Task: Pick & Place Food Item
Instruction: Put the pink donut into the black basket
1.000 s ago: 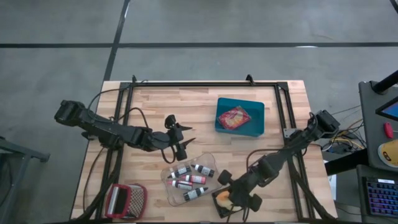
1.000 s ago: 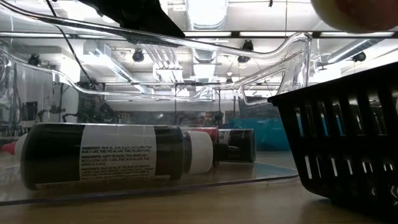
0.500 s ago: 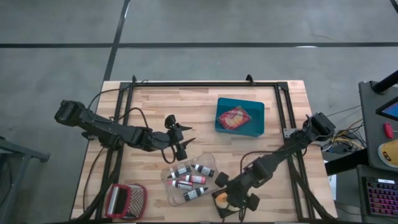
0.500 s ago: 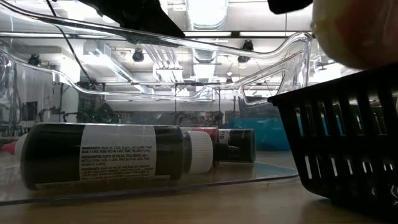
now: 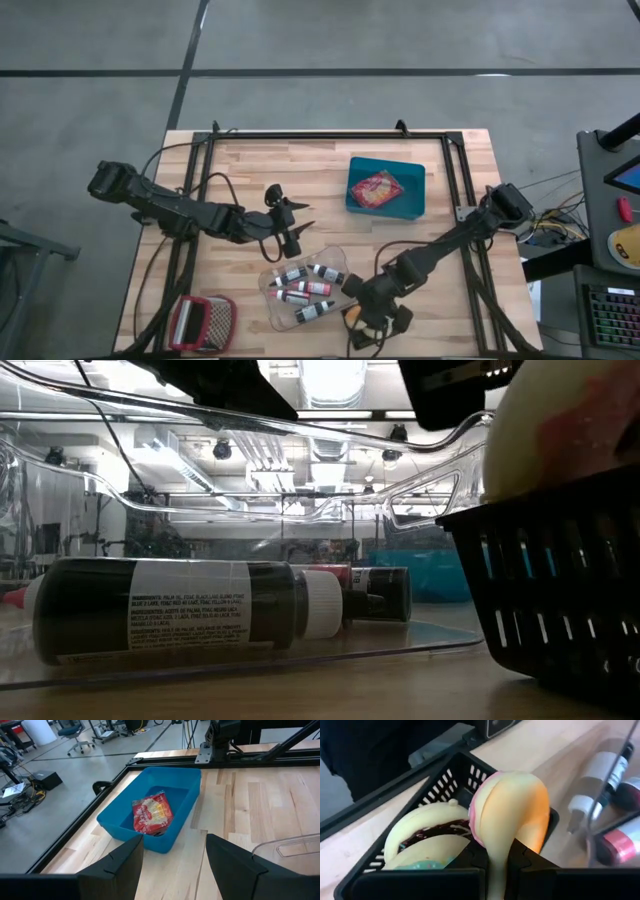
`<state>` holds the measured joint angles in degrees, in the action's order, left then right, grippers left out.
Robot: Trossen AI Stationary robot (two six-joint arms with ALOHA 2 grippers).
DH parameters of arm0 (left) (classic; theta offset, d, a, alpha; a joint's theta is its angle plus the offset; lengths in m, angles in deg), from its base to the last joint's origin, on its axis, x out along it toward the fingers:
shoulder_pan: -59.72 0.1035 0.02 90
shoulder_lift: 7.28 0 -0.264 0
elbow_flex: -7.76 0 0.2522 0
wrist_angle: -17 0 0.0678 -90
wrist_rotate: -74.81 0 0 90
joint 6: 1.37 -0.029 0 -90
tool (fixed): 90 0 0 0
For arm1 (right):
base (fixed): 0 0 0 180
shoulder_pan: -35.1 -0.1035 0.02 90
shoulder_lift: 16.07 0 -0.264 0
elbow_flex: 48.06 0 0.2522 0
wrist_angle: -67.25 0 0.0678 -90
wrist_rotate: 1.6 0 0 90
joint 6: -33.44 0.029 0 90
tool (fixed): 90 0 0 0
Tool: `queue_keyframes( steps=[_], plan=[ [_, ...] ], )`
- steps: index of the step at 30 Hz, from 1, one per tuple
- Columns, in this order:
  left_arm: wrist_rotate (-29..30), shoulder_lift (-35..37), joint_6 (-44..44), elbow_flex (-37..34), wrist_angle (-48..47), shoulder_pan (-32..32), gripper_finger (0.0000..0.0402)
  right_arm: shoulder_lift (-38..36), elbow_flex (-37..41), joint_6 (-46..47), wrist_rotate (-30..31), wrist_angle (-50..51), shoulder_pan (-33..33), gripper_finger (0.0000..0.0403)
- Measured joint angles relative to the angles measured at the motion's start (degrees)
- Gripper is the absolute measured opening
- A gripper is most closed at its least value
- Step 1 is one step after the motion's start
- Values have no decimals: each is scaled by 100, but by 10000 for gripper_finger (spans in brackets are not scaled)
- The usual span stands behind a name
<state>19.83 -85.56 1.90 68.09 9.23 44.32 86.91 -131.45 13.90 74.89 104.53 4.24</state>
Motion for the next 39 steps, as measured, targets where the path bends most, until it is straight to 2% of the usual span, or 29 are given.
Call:
queue_keyframes(
  steps=[10, 21, 39],
  plan=[
    [44, 0, -24, 0, -1, 0, 218, 259, -11, -10, -306, -21, 106, 11],
    [52, 0, -24, 0, -1, 0, 218, 254, -13, 334, -306, -13, 164, 17],
    [48, 0, -24, 0, -1, 0, 218, 218, -17, 759, -258, 29, 173, 127]
  ],
)
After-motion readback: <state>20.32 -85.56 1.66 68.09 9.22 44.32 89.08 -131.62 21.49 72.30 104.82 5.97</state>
